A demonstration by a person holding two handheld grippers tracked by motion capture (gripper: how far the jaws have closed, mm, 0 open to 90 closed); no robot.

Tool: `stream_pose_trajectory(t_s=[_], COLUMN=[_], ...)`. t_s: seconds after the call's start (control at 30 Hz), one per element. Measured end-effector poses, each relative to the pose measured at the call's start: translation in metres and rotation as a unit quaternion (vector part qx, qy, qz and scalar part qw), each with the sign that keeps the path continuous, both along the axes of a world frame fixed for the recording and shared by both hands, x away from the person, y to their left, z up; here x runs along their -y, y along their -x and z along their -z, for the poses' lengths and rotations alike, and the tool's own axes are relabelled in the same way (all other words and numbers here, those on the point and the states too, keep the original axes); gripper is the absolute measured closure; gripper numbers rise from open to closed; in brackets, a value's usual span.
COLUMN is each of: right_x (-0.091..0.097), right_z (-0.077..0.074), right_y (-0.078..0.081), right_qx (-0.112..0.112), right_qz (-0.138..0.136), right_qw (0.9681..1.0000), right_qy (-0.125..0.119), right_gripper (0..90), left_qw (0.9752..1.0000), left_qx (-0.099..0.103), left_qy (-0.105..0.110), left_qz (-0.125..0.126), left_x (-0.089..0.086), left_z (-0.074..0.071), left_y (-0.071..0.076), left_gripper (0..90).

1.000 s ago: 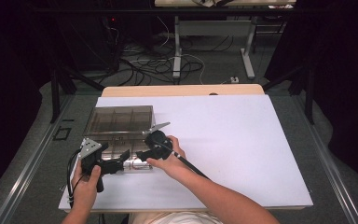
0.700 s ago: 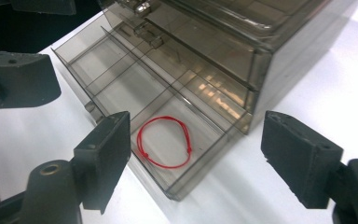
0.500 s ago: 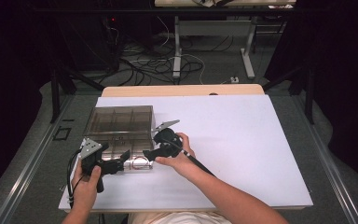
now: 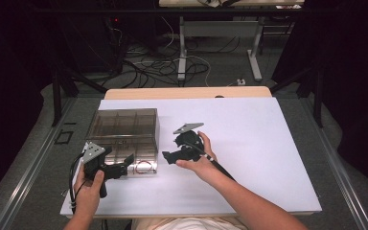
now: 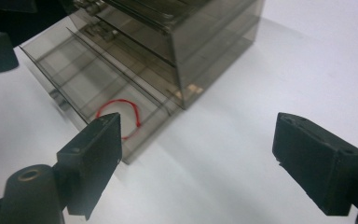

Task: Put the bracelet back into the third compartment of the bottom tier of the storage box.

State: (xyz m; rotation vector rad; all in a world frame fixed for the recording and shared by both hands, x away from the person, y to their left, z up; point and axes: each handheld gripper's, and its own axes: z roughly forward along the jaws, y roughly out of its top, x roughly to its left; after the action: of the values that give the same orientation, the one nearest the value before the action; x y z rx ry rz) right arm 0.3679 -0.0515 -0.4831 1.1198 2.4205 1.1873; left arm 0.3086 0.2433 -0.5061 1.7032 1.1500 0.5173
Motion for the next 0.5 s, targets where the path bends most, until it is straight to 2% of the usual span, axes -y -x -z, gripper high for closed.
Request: stream_pose_trajectory(t_s=[0.07,0.1,0.23,0.27,0.37,0.4,0.5], right_x=[0.009,0.013,0.030,0.034,0.047,0.051,0.063], right_z=[-0.002,-0.002,-0.004,-0.003,-0.003,-0.002,-0.002], right_y=[0.001,0.001,0.003,0.003,0.005,0.004,0.006], right_qx=[-0.007,0.002,0.008,0.013,0.006,0.015,0.017], right_qz=[0.010,0.015,0.025,0.028,0.037,0.040,0.053], right_qw=[0.9999,0.9999,0.9997,0.9995,0.9993,0.9990,0.9985], right_qy=[0.002,-0.003,-0.001,-0.008,-0.003,-0.007,0.000], right_gripper=[14.3,13.6,8.4,7.4,4.1,2.9,0.4], left_qw=[1.0000,1.0000,1.0000,1.0000,1.0000,1.0000,1.0000], left_qx=[0.000,0.000,-0.001,-0.001,-0.002,-0.002,-0.002], left_qy=[-0.001,-0.001,-0.002,-0.002,-0.002,-0.002,-0.002], left_qz=[0.000,0.000,-0.001,-0.001,-0.001,-0.001,-0.001], left_x=[0.000,0.000,0.001,0.001,0.001,0.001,0.001], left_z=[0.000,0.000,0.000,0.000,0.000,0.000,0.000], left_y=[0.000,0.000,0.000,0.000,0.000,0.000,0.000], left_gripper=[4.1,4.1,4.1,4.1,4.1,4.1,4.1])
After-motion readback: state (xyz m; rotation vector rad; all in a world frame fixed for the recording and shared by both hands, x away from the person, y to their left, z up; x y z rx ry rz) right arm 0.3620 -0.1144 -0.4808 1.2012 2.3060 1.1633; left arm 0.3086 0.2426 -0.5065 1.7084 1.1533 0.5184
